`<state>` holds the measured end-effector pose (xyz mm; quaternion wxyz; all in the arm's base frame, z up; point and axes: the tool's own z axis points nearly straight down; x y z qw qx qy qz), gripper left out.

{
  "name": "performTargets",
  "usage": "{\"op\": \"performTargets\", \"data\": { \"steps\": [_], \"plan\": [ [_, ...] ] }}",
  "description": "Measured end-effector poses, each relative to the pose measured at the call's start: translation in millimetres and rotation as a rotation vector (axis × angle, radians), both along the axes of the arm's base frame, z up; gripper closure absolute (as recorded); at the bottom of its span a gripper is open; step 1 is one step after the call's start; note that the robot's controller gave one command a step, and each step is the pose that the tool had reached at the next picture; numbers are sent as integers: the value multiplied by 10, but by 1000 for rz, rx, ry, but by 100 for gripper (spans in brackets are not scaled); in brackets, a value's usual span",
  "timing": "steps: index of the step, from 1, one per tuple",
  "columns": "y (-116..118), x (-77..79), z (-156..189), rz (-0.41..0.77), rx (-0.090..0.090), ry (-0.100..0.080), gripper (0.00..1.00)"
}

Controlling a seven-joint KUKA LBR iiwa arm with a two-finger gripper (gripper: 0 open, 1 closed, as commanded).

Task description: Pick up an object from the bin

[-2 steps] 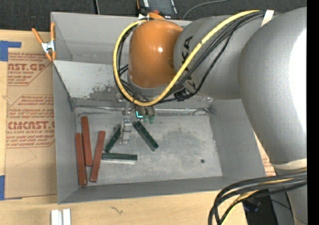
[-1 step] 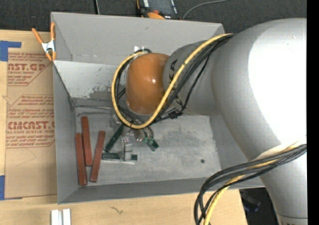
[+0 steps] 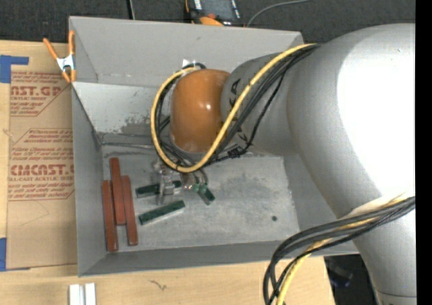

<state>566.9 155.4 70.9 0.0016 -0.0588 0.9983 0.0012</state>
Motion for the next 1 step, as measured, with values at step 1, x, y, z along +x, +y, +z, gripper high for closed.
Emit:
{"op": "performTargets", "data": {
  "steps": [1],
  "plan": [
    [224, -72, 1415, 73, 0, -8, 100]
  ]
}}
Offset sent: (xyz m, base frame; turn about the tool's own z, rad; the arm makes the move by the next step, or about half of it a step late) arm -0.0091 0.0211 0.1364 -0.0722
